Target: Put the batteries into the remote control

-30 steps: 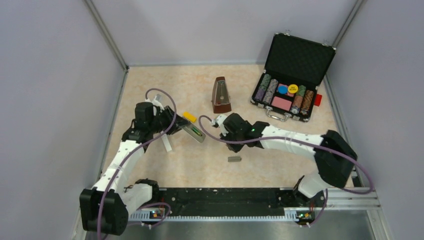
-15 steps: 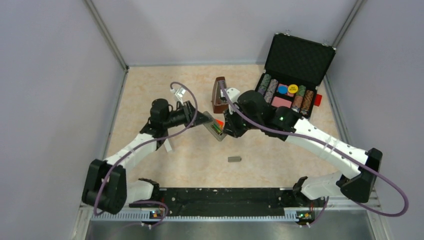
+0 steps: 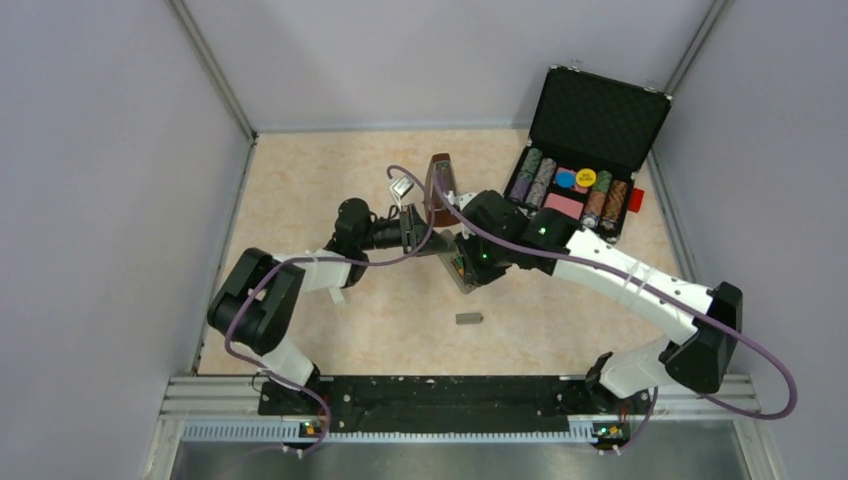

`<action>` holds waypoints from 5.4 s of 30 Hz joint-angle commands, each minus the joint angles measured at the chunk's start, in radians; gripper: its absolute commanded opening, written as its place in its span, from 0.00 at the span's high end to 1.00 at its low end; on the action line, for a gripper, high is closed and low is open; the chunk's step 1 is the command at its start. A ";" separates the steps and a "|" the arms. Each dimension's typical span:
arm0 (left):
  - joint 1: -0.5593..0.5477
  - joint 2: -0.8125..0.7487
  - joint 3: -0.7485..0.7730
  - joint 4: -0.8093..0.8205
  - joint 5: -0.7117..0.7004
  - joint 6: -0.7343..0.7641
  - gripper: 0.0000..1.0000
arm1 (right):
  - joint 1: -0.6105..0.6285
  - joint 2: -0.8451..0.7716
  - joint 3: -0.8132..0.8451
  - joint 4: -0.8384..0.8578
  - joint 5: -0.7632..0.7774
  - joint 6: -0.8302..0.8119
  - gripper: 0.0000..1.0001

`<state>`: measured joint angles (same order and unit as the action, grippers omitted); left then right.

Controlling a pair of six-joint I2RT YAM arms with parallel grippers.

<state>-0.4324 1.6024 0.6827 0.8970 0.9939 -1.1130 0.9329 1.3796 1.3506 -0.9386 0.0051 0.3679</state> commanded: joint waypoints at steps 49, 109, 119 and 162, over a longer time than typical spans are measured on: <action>0.002 0.272 0.069 0.544 0.000 -0.399 1.00 | -0.153 0.009 0.152 -0.046 0.139 0.151 0.45; 0.014 0.057 0.036 0.600 -0.311 -0.737 1.00 | -0.230 -0.449 -0.487 0.803 0.061 0.743 0.42; 0.014 0.051 0.034 0.611 -0.322 -0.745 1.00 | -0.236 -0.417 -0.497 0.826 0.018 0.746 0.53; 0.020 0.044 0.027 0.569 -0.337 -0.699 1.00 | -0.246 -0.497 -0.474 0.786 0.020 0.719 0.35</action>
<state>-0.4164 1.6970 0.7036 1.4082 0.6781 -1.8179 0.6975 0.9039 0.8345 -0.2104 0.0219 1.1034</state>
